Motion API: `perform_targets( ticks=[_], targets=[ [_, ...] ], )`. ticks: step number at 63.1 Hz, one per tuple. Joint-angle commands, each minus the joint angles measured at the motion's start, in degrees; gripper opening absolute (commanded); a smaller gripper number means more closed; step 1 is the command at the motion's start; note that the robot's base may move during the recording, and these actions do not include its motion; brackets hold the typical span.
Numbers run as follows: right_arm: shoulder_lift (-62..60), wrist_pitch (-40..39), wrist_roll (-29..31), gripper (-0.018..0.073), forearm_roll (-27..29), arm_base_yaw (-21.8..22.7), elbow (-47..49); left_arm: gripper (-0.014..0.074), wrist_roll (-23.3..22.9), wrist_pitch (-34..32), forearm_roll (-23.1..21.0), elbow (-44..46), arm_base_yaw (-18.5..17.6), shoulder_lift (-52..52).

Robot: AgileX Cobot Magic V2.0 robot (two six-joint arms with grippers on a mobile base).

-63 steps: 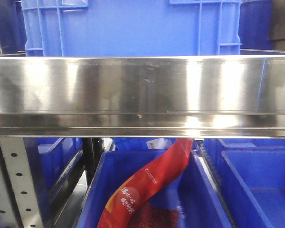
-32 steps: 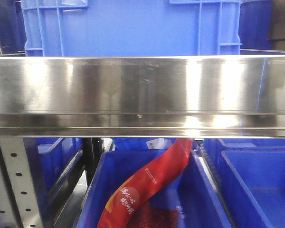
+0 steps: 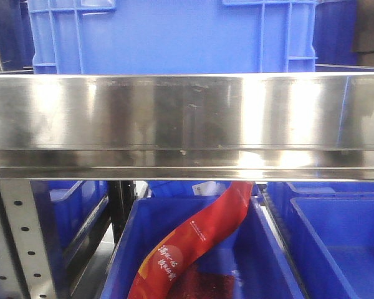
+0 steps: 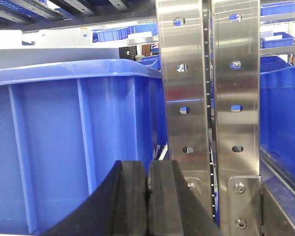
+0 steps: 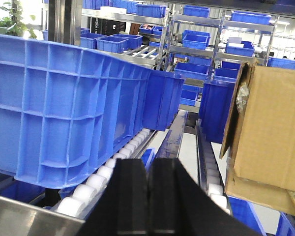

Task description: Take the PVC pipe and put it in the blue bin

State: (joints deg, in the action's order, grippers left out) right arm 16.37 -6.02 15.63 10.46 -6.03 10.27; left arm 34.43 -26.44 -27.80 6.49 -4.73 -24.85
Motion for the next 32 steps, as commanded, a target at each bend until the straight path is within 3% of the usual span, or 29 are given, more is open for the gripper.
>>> perform_targets(
  ticks=[1,32],
  targets=[
    [-0.1,-1.79,0.1,-0.0162,-0.22,0.27,0.06,-0.0111,0.07,-1.03,-0.07,0.55,0.11,0.35],
    [-0.1,-1.79,0.1,-0.0162,-0.22,0.27,0.06,-0.0111,0.07,-2.91,-0.07,0.55,0.11,0.35]
  ],
)
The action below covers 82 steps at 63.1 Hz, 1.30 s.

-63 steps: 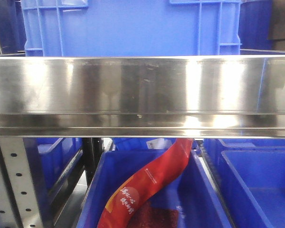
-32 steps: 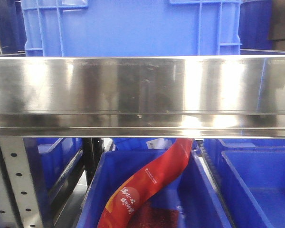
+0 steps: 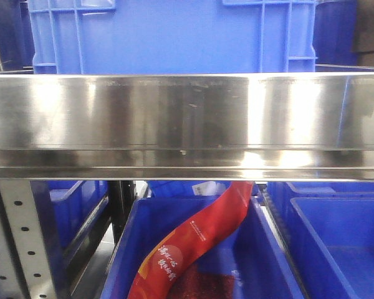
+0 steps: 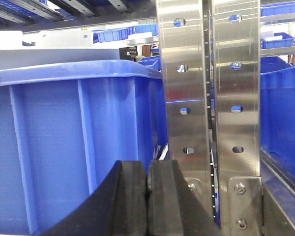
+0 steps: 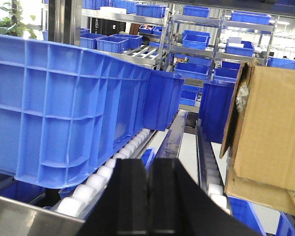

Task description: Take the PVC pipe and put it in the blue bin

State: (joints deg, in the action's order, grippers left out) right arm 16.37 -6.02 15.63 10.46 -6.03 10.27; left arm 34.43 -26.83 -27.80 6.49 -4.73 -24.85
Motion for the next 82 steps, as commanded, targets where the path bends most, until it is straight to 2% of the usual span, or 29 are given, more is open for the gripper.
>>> perform_targets(
  ticks=[1,6,29,34,43,62,71,82],
  targets=[
    [-0.1,-1.79,0.1,-0.0162,-0.22,0.27,0.06,-0.0111,0.07,-2.95,-0.07,0.55,0.11,0.35],
    [-0.1,-1.79,0.1,-0.0162,-0.22,0.27,0.06,-0.0111,0.07,-4.6,-0.07,0.55,0.11,0.35],
    [-0.1,-1.79,0.1,-0.0162,-0.22,0.27,0.06,-0.0111,-0.16,-3.42,0.05,0.55,0.42,1.69],
    [-0.1,-1.79,0.1,-0.0162,-0.22,0.27,0.06,-0.0111,-0.28,-1.33,0.05,0.55,0.97,3.72],
    [-0.1,-1.79,0.1,-0.0162,-0.22,0.27,0.06,-0.0111,-0.28,6.81,0.05,0.55,3.84,7.98],
    [-0.1,-1.79,0.1,-0.0162,-0.22,0.27,0.06,-0.0111,-0.36,17.45,-0.05,0.55,8.02,13.97],
    [-0.1,-1.79,0.1,-0.0162,-0.22,0.27,0.06,-0.0111,-0.36,19.34,-0.05,0.55,9.51,16.59],
    [-0.1,-1.79,0.1,-0.0162,-0.22,0.27,0.06,-0.0111,-0.36,19.34,-0.05,0.55,9.48,17.31]
  ],
)
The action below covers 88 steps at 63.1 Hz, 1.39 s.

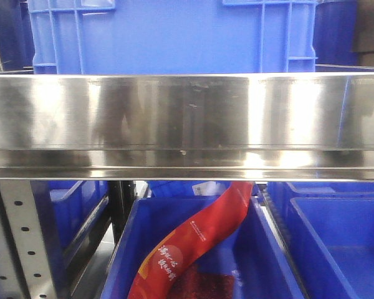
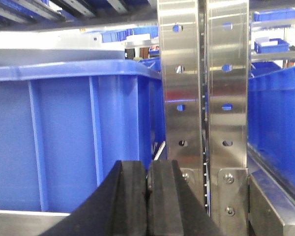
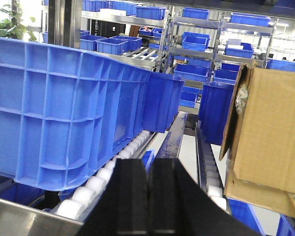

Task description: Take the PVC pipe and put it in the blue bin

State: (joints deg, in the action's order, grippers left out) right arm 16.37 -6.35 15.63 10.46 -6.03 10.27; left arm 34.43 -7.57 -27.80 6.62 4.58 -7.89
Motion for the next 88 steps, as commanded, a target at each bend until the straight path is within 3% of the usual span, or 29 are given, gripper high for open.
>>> perform_targets(
  ticks=[1,12,18,27,32,48,56,73,88],
  targets=[
    [-0.1,-1.46,0.1,-0.0162,-0.22,0.27,0.06,-0.0111,-0.36,0.08,-0.05,0.42,0.17,0.36],
    [-0.1,-1.46,0.1,-0.0162,-0.22,0.27,0.06,-0.0111,-0.36,0.13,-0.26,0.42,0.17,0.29],
    [-0.1,-1.46,0.1,-0.0162,-0.22,0.27,0.06,-0.0111,-0.36,0.7,-3.09,0.42,0.17,0.29],
    [-0.1,-1.46,0.1,-0.0162,-0.22,0.27,0.06,-0.0111,-0.36,0.7,-1.93,0.42,0.17,0.29],
    [-0.1,-1.46,0.1,-0.0162,-0.22,0.27,0.06,-0.0111,-1.06,0.84,-0.03,0.3,0.17,0.29],
    [-0.1,-1.46,0.1,-0.0162,-0.22,0.27,0.06,-0.0111,-14.14,1.36,13.91,-0.62,0.17,0.29],
    [-0.1,-1.46,0.1,-0.0162,-0.22,0.27,0.06,-0.0111,-20.03,2.32,18.1,-2.22,0.17,0.29],
    [-0.1,-1.46,0.1,-0.0162,-0.22,0.27,0.06,-0.0111,-23.07,2.05,20.9,-6.04,0.17,0.29],
    [-0.1,-1.46,0.1,-0.0162,-0.22,0.27,0.06,-0.0111,-23.07,2.27,24.37,-6.62,-3.02,0.29]
  ],
)
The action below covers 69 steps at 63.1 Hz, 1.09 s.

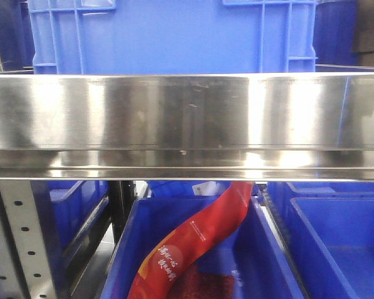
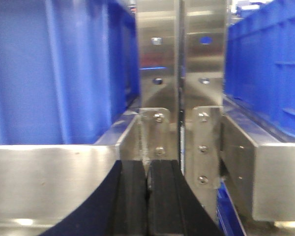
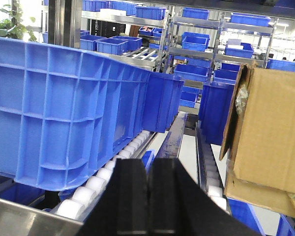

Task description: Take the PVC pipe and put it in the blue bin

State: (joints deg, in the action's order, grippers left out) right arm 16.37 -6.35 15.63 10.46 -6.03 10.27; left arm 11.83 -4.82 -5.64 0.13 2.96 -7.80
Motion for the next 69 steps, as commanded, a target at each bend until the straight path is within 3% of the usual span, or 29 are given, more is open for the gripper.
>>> perform_targets(
  ticks=[1,24,69],
  targets=[
    [-0.1,-1.46,0.1,-0.0162,-0.22,0.27,0.06,-0.0111,-0.47,-0.6,2.97,-0.13,-1.58,0.2],
    [-0.1,-1.46,0.1,-0.0162,-0.22,0.27,0.06,-0.0111,-0.51,-2.01,8.08,-0.13,-1.96,0.2],
    [-0.1,-1.46,0.1,-0.0162,-0.22,0.27,0.06,-0.0111,-0.51,-2.13,8.09,-0.13,-1.96,0.2]
  ],
)
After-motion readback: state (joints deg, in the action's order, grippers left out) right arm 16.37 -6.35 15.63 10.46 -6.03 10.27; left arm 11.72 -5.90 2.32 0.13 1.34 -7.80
